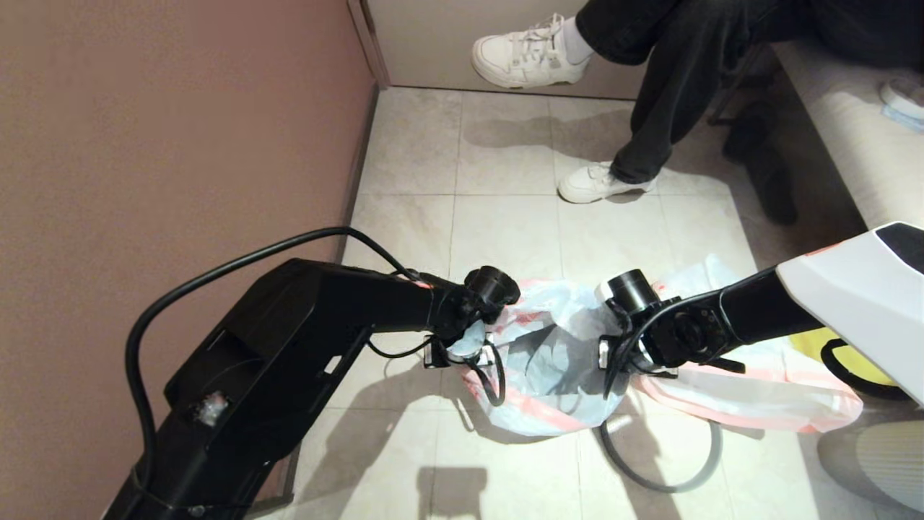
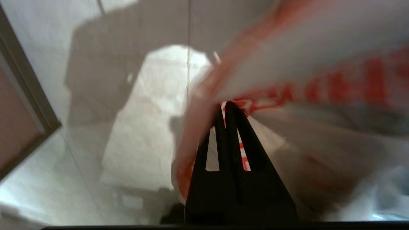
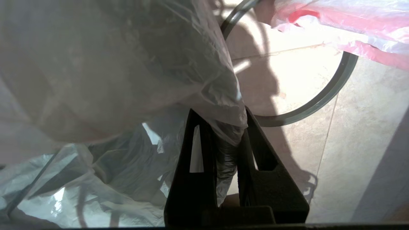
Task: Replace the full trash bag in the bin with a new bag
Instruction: Put the new garbage bag on the trash can
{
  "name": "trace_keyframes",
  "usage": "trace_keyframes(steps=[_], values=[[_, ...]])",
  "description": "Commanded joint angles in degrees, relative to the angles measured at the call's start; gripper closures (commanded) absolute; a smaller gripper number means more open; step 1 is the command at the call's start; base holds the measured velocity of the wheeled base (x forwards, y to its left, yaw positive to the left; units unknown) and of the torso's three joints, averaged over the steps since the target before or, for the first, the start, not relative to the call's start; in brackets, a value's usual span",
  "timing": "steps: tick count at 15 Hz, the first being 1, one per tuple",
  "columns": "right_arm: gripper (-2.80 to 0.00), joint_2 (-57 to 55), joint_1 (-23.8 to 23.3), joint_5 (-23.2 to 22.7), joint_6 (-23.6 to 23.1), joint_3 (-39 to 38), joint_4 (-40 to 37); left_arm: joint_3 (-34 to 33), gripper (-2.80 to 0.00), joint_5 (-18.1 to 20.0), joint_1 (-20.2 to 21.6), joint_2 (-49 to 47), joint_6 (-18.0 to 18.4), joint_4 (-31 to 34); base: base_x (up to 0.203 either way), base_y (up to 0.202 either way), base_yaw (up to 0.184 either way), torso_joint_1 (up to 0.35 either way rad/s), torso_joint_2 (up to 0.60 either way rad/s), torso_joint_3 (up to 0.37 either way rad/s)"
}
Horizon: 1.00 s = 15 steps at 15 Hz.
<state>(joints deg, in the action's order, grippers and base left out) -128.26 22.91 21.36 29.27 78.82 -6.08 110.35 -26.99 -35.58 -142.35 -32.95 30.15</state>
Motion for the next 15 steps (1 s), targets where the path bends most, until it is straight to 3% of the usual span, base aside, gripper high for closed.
trace_keyframes(steps=[1,8,11,15], values=[[0.0,-0.68,-0.23,0.26,0.17,0.1,0.02,-0.92,0.0,0.23,0.75,-1.0,-1.49,1.26,0.0,0.0,0.0,0.0,0.0,0.0],[0.0,-0.87,-1.13,0.18,0.23,1.33,-0.41,-0.77,0.0,2.22,2.39,-2.29,-5.58,1.16,0.0,0.0,0.0,0.0,0.0,0.0],[0.0,-0.49,-1.06,0.16,0.26,1.29,-0.42,-0.63,0.0,9.39,2.14,4.99,-7.34,2.28,0.0,0.0,0.0,0.0,0.0,0.0],[0.0,0.03,-0.93,0.09,0.26,1.24,-0.42,-0.24,0.0,19.04,2.0,10.96,-8.13,11.97,0.0,0.0,0.0,0.0,0.0,0.0]])
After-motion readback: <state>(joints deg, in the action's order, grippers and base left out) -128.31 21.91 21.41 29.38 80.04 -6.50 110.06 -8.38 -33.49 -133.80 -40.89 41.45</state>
